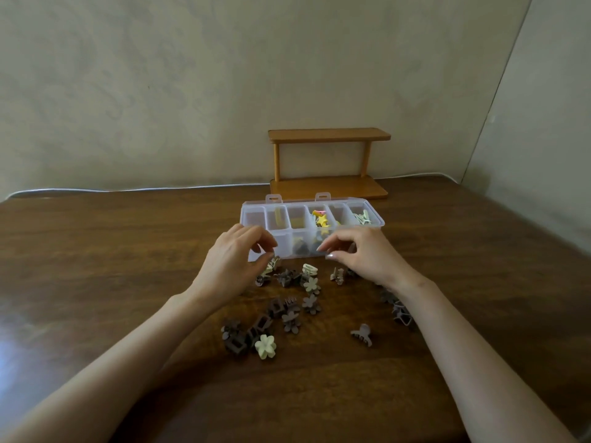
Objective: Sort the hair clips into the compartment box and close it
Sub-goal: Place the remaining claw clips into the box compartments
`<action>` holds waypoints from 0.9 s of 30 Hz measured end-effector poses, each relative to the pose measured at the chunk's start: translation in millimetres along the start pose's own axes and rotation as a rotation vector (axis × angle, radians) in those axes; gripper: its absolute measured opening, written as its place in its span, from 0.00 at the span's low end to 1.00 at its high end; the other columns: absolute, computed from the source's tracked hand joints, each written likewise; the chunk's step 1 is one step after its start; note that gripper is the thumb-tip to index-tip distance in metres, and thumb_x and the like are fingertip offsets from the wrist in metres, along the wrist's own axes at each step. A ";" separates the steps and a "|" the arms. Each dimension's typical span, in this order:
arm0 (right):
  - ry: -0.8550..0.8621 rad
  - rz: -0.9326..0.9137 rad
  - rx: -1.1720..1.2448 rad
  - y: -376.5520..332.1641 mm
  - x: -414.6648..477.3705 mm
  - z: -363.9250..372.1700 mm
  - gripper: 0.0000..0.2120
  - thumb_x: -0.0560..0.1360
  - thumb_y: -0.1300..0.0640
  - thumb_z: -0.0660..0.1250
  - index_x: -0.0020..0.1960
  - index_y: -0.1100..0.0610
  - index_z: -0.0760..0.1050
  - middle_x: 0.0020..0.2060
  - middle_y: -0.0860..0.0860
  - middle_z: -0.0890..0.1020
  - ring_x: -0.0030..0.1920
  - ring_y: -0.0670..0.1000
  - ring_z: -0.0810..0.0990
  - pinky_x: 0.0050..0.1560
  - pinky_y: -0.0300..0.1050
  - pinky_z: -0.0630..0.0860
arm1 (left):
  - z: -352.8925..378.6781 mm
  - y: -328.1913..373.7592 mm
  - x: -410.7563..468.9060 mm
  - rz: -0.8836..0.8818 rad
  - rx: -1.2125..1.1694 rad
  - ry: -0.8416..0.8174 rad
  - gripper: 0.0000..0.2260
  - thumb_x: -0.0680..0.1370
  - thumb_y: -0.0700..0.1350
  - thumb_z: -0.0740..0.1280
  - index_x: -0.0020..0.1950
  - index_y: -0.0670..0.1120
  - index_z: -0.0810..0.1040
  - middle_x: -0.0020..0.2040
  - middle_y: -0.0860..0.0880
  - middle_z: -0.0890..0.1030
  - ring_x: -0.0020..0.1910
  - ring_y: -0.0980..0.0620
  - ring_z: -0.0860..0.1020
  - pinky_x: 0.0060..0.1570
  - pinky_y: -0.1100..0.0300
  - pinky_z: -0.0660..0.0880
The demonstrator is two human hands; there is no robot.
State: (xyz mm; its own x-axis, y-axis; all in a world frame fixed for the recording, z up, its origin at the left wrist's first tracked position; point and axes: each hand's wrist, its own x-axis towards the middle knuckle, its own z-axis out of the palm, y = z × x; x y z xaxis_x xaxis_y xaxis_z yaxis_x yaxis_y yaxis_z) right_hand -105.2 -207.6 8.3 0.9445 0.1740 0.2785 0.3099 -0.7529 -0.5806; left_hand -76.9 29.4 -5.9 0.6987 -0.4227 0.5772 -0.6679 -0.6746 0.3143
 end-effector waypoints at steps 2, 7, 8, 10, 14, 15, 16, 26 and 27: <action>-0.068 0.009 -0.022 -0.6 0.0 -1.3 0.09 0.74 0.60 0.69 0.50 0.49 0.81 0.46 0.43 0.81 0.42 0.33 0.76 0.38 0.27 0.69 | 1.7 1.4 -1.6 0.061 0.047 -0.044 0.06 0.73 0.45 0.70 0.49 0.51 0.77 0.46 0.57 0.79 0.46 0.58 0.73 0.48 0.57 0.72; -0.237 0.024 -0.081 0.7 -0.8 -2.8 0.13 0.72 0.60 0.70 0.54 0.47 0.80 0.51 0.44 0.79 0.53 0.41 0.74 0.49 0.32 0.68 | 10.3 -1.3 -6.7 0.120 0.144 -0.261 0.15 0.73 0.53 0.68 0.59 0.56 0.76 0.56 0.57 0.77 0.55 0.56 0.69 0.52 0.60 0.63; -0.262 0.019 -0.095 0.8 -0.6 -0.7 0.14 0.71 0.59 0.71 0.54 0.46 0.79 0.50 0.44 0.79 0.53 0.42 0.73 0.51 0.36 0.70 | 10.9 -1.6 -7.1 0.116 0.158 -0.283 0.15 0.73 0.53 0.68 0.60 0.56 0.75 0.56 0.57 0.77 0.55 0.56 0.69 0.51 0.60 0.62; -0.278 0.023 -0.107 1.5 0.0 3.4 0.14 0.70 0.58 0.72 0.54 0.45 0.79 0.47 0.44 0.78 0.50 0.43 0.75 0.53 0.42 0.73 | 10.7 -1.3 -6.6 0.086 0.167 -0.299 0.15 0.74 0.53 0.68 0.59 0.55 0.74 0.56 0.56 0.77 0.53 0.57 0.68 0.51 0.61 0.62; -0.225 0.066 -0.075 2.4 0.4 4.9 0.12 0.71 0.56 0.72 0.52 0.44 0.78 0.42 0.46 0.80 0.45 0.44 0.78 0.52 0.47 0.77 | 9.4 0.4 -5.7 0.048 0.182 -0.307 0.13 0.73 0.52 0.68 0.57 0.54 0.74 0.54 0.56 0.77 0.52 0.56 0.69 0.49 0.61 0.62; -0.216 0.062 -0.073 2.6 0.3 4.9 0.11 0.71 0.56 0.72 0.52 0.44 0.78 0.42 0.46 0.80 0.45 0.44 0.78 0.52 0.47 0.77 | 9.4 0.6 -5.7 0.038 0.183 -0.311 0.12 0.73 0.51 0.68 0.56 0.53 0.74 0.53 0.56 0.78 0.52 0.56 0.69 0.48 0.61 0.62; -0.212 0.054 -0.071 2.1 0.2 4.8 0.11 0.72 0.55 0.72 0.52 0.45 0.78 0.43 0.46 0.80 0.46 0.43 0.77 0.52 0.46 0.77 | 9.3 0.8 -5.8 0.027 0.178 -0.313 0.11 0.73 0.51 0.69 0.55 0.53 0.74 0.53 0.56 0.78 0.52 0.56 0.70 0.48 0.62 0.62; -0.154 -0.124 0.004 -4.7 0.1 15.1 0.13 0.73 0.63 0.68 0.49 0.46 0.81 0.45 0.45 0.79 0.51 0.44 0.74 0.55 0.44 0.73 | -0.1 4.8 -4.1 -0.053 0.039 -0.249 0.08 0.76 0.45 0.66 0.54 0.51 0.78 0.42 0.59 0.72 0.46 0.58 0.72 0.54 0.58 0.72; -0.163 -0.128 0.001 -4.4 0.2 15.7 0.15 0.73 0.64 0.67 0.48 0.45 0.82 0.45 0.46 0.78 0.52 0.45 0.73 0.55 0.45 0.73 | -1.0 4.5 -4.3 -0.049 0.038 -0.256 0.08 0.76 0.45 0.65 0.55 0.51 0.79 0.44 0.56 0.73 0.46 0.57 0.73 0.53 0.58 0.72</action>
State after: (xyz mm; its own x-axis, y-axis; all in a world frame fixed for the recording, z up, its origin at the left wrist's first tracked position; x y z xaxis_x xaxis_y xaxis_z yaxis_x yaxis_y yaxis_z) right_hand -104.6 -194.3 -1.1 0.9024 0.3690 0.2225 0.4287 -0.7171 -0.5496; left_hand -83.1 28.8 -6.1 0.7756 -0.5248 0.3506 -0.6245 -0.7186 0.3058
